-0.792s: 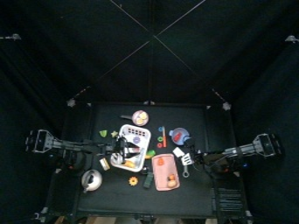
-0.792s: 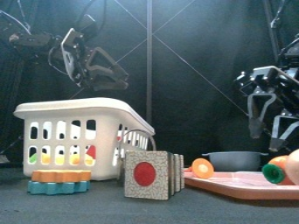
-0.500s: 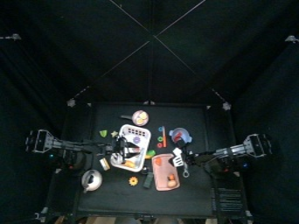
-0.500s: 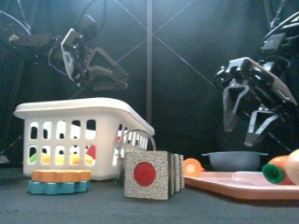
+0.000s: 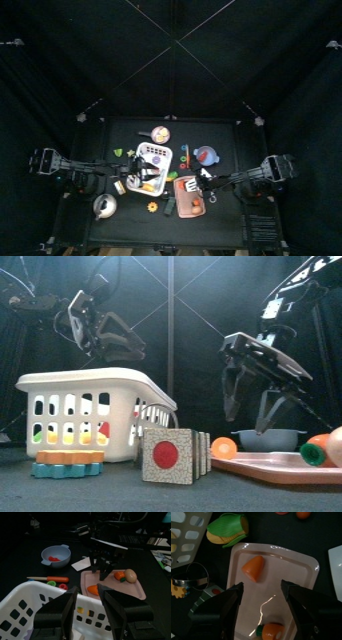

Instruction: Grab carrot bottom

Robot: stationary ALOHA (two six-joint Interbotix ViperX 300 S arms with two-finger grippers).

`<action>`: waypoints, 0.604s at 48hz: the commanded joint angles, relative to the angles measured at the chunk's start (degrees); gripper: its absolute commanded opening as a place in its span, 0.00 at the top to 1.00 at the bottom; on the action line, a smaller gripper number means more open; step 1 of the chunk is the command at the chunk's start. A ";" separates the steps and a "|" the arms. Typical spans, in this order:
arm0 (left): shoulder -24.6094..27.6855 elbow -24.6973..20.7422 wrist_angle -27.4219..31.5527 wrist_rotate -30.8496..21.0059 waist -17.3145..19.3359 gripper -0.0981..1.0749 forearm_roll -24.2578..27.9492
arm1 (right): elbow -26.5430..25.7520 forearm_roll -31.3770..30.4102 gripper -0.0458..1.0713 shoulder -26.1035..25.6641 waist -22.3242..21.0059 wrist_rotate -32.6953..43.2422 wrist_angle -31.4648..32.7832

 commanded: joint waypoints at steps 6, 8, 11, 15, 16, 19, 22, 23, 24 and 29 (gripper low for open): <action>-0.53 -0.62 -0.53 0.00 0.09 0.25 0.18 | -3.87 -0.09 0.13 3.25 -0.79 -0.35 -0.09; -0.53 -0.62 -0.44 0.00 0.09 0.25 0.18 | -4.39 -0.09 0.13 3.96 -0.88 -0.35 -0.09; -0.53 -0.62 -0.35 0.00 0.09 0.25 0.18 | -5.19 -0.18 0.13 5.10 -0.97 -0.44 0.00; -0.53 -0.53 -0.26 0.00 0.09 0.25 0.18 | -5.89 -0.18 0.13 6.06 -1.05 -0.44 0.18; -0.53 -0.53 -0.26 0.09 0.09 0.25 0.18 | -5.98 -0.18 0.13 6.24 -1.14 -0.53 0.26; -0.53 -0.44 -0.18 0.09 0.09 0.25 0.18 | -6.33 -0.35 0.13 7.03 -1.49 -0.53 0.35; -0.53 -0.44 -0.18 0.00 0.09 0.25 0.18 | -6.77 -0.53 0.13 7.91 -2.20 -0.53 0.35; -0.53 -0.44 -0.26 0.00 0.09 0.25 0.18 | -6.94 -0.53 0.13 8.26 -2.37 -0.53 0.35; -0.53 -0.44 -0.26 0.00 0.09 0.25 0.18 | -7.21 -0.53 0.13 8.53 -2.46 -0.62 0.35; -0.53 -0.35 -0.18 0.00 0.09 0.25 0.18 | -8.79 -1.14 0.13 10.11 -2.64 -0.79 0.35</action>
